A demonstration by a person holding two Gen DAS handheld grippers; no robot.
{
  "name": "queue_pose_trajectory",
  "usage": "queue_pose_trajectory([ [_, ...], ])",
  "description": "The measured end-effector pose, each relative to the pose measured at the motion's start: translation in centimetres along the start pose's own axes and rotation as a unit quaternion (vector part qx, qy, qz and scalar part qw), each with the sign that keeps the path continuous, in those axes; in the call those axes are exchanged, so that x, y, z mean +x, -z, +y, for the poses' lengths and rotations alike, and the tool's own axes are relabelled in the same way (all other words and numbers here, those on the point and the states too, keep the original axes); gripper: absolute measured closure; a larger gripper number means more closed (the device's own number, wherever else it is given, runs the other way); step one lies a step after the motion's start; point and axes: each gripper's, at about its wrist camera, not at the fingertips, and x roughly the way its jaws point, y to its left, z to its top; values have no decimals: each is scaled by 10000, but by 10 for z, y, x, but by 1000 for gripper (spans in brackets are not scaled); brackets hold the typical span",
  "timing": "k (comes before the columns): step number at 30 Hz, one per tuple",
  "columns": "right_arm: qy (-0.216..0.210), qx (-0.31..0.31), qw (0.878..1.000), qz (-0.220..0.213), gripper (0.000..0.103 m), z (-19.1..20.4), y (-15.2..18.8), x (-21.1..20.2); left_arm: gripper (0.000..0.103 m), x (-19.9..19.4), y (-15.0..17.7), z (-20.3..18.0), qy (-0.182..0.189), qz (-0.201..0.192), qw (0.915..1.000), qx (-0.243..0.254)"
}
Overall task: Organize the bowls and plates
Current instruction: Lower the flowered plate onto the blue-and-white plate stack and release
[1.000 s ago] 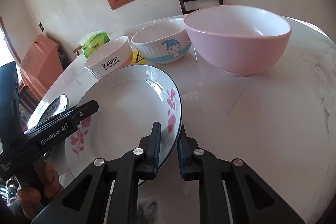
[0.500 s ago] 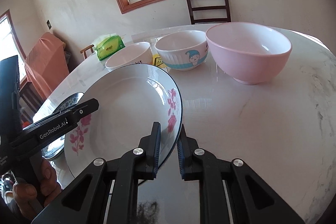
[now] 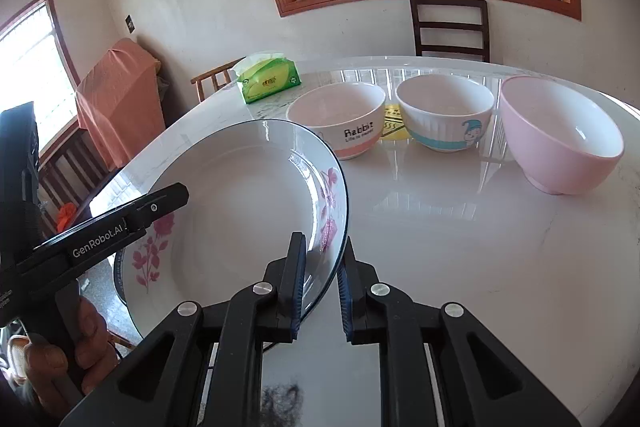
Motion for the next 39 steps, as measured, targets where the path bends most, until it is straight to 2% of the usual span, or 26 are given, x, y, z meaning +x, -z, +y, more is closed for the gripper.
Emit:
queue_pose_trajectory([
  [16, -331, -581, 9973, 312, 88, 63, 3, 33, 73, -13, 5, 77, -337, 31, 9973, -657],
  [39, -465, -965, 9934, 404, 87, 93, 5, 71, 73, 4, -1, 121, -523, 135, 9931, -1037],
])
